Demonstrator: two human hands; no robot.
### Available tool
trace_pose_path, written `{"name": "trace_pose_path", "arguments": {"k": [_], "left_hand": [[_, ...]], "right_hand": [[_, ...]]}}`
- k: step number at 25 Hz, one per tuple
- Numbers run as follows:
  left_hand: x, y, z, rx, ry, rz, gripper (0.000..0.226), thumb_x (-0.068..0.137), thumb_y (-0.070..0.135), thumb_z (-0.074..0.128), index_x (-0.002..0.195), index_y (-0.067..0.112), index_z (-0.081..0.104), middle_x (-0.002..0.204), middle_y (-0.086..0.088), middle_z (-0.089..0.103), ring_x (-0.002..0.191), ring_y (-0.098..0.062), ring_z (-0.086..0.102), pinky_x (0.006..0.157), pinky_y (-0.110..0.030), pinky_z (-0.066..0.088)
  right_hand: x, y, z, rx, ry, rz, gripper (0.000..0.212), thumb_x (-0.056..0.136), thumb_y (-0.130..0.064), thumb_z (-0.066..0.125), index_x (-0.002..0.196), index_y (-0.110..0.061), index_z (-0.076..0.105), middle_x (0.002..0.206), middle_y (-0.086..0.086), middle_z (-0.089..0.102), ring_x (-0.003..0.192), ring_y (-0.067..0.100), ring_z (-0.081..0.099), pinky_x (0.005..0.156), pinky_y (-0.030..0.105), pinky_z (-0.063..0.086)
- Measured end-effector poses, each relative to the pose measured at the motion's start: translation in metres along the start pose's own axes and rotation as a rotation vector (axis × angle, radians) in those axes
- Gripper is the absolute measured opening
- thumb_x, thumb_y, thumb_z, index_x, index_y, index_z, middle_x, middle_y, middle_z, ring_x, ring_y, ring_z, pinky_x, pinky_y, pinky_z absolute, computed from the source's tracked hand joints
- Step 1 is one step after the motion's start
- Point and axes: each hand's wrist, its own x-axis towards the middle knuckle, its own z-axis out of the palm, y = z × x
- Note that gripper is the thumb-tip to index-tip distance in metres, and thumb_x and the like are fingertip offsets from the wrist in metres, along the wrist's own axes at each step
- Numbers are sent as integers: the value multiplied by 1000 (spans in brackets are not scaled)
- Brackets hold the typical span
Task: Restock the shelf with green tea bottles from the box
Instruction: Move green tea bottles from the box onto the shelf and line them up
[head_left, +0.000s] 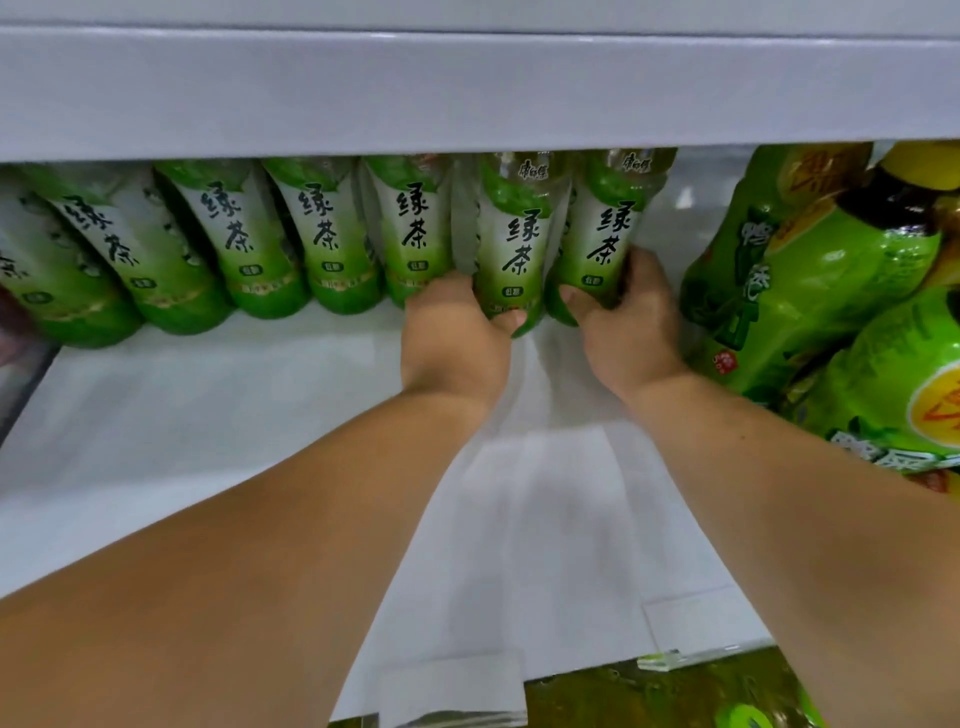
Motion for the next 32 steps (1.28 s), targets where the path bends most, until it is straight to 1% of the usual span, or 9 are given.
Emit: {"name": "trace_pose_path", "arguments": {"k": [5,8,10,13,16,21,24,29,32], "left_hand": [[9,7,8,113,-11,-17,38,91,38,75,108,4,66,105,-14,69,99,-32,64,71,-28,39],[14,9,8,151,-31,-35,39,90,43,74,102,6,68,95,-10,68,92,-31,65,67,-30,40],[16,8,9,144,-44,-38,39,90,44,74,97,6,67,88,-9,68,87,-31,68,67,-33,47],[15,7,12,48,-44,-60,39,91,40,74,103,4,63,93,-18,70,86,-38,71,75,-47,58],[13,8,14,28,-18,-73,39,94,36,71,113,5,58,101,-19,68,88,-42,70,76,-50,59],[13,11,13,40,-11,-102,40,96,35,69,117,4,54,107,-20,67,91,-45,69,78,-50,59],[13,11,12,13,-23,-112,40,95,33,69,116,4,53,106,-22,67,91,-46,69,77,-51,59],[12,7,10,-67,-38,-153,37,95,34,69,115,7,53,105,-22,68,91,-45,70,78,-54,60],[12,4,8,-122,-71,-191,36,96,30,67,121,8,51,112,-20,66,96,-45,69,81,-54,60]], "right_hand": [[9,4,4,48,-3,16,42,84,-12,81,118,-19,58,87,-25,60,78,-9,61,66,0,45],[8,8,6,61,4,4,45,85,-14,79,125,-17,59,90,-27,60,72,-27,56,64,-3,43],[7,9,6,74,-7,-3,45,87,-15,78,127,-18,59,91,-29,60,73,-29,55,65,-3,42],[6,8,6,75,-44,3,45,89,-21,76,130,-25,58,94,-27,64,81,-20,59,70,-1,44],[5,5,8,46,-64,-7,45,90,-28,75,132,-29,57,102,-21,66,92,-1,63,74,4,44],[6,4,7,9,-105,44,40,89,-40,73,126,-30,59,89,-27,61,80,-11,56,69,10,42],[5,4,7,8,-111,55,31,91,-40,72,118,-33,58,88,-25,61,84,2,60,73,16,45],[6,0,8,-10,-136,34,35,92,-39,69,126,-32,60,117,-4,69,107,16,64,92,30,51],[4,1,8,-34,-110,56,27,92,-42,70,114,-36,57,103,-12,66,94,11,62,78,19,46]]}}
